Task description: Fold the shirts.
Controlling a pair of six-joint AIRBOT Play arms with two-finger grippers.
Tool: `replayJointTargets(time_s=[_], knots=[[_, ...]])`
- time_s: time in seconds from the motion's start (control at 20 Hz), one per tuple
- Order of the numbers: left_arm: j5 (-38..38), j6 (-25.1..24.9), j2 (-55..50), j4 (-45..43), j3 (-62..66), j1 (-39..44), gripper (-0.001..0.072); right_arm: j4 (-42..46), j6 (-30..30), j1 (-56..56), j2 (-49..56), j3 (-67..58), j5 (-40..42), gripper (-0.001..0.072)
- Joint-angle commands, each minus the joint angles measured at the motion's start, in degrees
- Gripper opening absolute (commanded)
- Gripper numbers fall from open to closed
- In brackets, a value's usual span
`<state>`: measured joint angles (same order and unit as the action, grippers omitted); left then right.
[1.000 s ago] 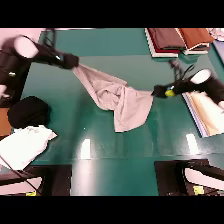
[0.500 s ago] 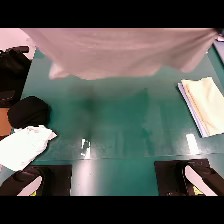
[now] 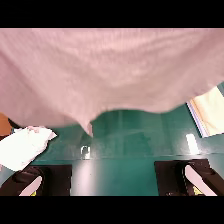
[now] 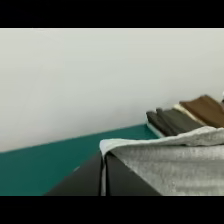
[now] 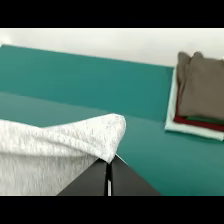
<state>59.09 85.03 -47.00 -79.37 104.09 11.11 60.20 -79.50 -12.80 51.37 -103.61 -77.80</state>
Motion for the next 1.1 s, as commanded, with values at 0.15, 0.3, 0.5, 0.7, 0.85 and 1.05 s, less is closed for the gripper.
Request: replayJointTargets(time_s=[0.15, 0.3, 0.5, 0.7, 0.85, 1.05], knots=[[3.7, 0.4, -15.8, 0.0, -17.4, 0.0, 0.0021, 0.0, -2.2, 9.6, 19.4, -0.6, -6.3, 0.0012], [-5.2, 0.4, -26.4, -0.3, -23.5, 0.0, 0.0021, 0.0, -2.2, 10.3, 30.4, 4.4, -4.5, 0.0012], [-11.7, 0.6, -37.6, -0.7, -23.5, 0.0, 0.0022, -0.2, -2.1, 9.9, 39.5, 9.9, 1.8, 0.0012], [-10.4, 0.5, -38.9, -0.9, -22.6, -1.0, 0.0428, -0.2, -2.1, 9.9, 43.6, 5.9, 2.6, 0.0448], [4.6, 0.6, -38.7, -0.2, -18.0, -6.1, 0.053, -0.2, -0.9, 9.9, 42.1, 2.7, -0.5, 0.0449], [12.2, 0.4, -32.5, 3.2, -26.9, -11.9, 0.053, -0.2, 1.2, 9.9, 36.9, 4.6, -7.9, 0.0448]])
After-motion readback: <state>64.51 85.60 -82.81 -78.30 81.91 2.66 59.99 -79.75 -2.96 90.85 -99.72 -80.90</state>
